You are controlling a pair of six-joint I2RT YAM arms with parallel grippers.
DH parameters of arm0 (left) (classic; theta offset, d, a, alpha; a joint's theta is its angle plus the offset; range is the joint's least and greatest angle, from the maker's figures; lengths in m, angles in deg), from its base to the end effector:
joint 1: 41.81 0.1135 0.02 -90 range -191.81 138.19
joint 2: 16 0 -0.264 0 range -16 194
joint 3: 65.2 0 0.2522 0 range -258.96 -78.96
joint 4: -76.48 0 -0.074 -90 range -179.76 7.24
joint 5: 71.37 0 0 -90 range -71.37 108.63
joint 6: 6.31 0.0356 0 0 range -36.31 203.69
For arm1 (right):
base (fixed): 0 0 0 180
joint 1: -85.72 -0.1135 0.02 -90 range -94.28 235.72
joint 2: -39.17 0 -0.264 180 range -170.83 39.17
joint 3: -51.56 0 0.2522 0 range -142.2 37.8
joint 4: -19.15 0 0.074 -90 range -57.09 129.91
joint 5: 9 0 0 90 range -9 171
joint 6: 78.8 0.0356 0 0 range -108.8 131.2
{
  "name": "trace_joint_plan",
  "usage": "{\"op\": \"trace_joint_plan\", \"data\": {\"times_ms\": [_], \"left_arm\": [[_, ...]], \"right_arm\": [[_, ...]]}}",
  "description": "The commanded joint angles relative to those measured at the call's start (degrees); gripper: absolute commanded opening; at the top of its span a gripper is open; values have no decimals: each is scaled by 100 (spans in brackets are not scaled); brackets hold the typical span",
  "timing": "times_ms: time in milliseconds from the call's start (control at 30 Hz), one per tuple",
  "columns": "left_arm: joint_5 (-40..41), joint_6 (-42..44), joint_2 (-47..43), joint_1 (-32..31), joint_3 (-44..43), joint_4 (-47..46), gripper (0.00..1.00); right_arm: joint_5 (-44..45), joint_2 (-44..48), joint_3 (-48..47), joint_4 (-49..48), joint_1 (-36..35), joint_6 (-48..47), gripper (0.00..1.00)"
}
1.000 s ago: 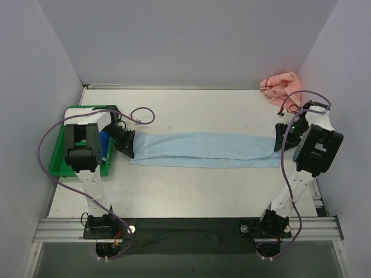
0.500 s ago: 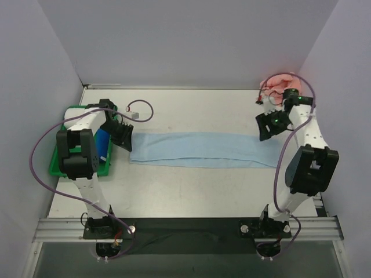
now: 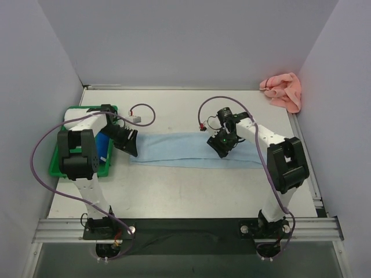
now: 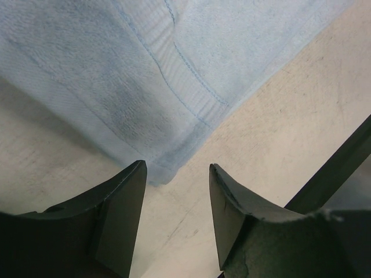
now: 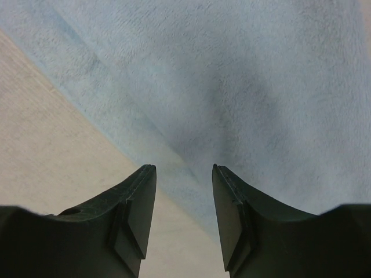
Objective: Roll the towels
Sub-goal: Fold the towel
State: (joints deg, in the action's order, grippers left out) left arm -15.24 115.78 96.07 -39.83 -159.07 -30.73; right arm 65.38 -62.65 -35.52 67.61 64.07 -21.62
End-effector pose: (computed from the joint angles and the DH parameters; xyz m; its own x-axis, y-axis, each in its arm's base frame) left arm 0.3575 -0.0075 0.1758 -0.8669 0.4114 -0.2814 0.4984 0.7211 -0.4813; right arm 0.3374 0.1442 0.2111 -0.4435 -0.7376 -0.5092 -0.8431 0.5361 -0.0424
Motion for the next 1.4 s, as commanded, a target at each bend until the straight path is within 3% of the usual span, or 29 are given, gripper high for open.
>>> {"op": "trace_joint_plan", "data": {"times_ms": [0,233,433,500,633,833,1167,1367], "left_arm": [[-533,157,-238,22,-30,-66,58],[-560,86,-212,22,22,-154,58],[-489,60,-273,22,128,-216,58],[-472,77,-282,22,137,-225,59],[-463,69,-265,31,102,-225,58],[-507,33,-247,31,49,-234,58],[-463,51,-256,39,40,-225,58],[-463,25,-212,39,-13,-225,58]], "right_arm": [[621,-250,177,-436,-190,74,44],[911,-698,266,-798,-428,65,41],[911,-603,274,-868,-454,162,25],[894,-445,309,-842,-445,170,26],[876,-286,274,-754,-437,214,39],[832,-382,152,-649,-428,206,30],[797,-295,-86,-473,-375,293,36],[753,-347,-253,-367,-349,276,24]]}}
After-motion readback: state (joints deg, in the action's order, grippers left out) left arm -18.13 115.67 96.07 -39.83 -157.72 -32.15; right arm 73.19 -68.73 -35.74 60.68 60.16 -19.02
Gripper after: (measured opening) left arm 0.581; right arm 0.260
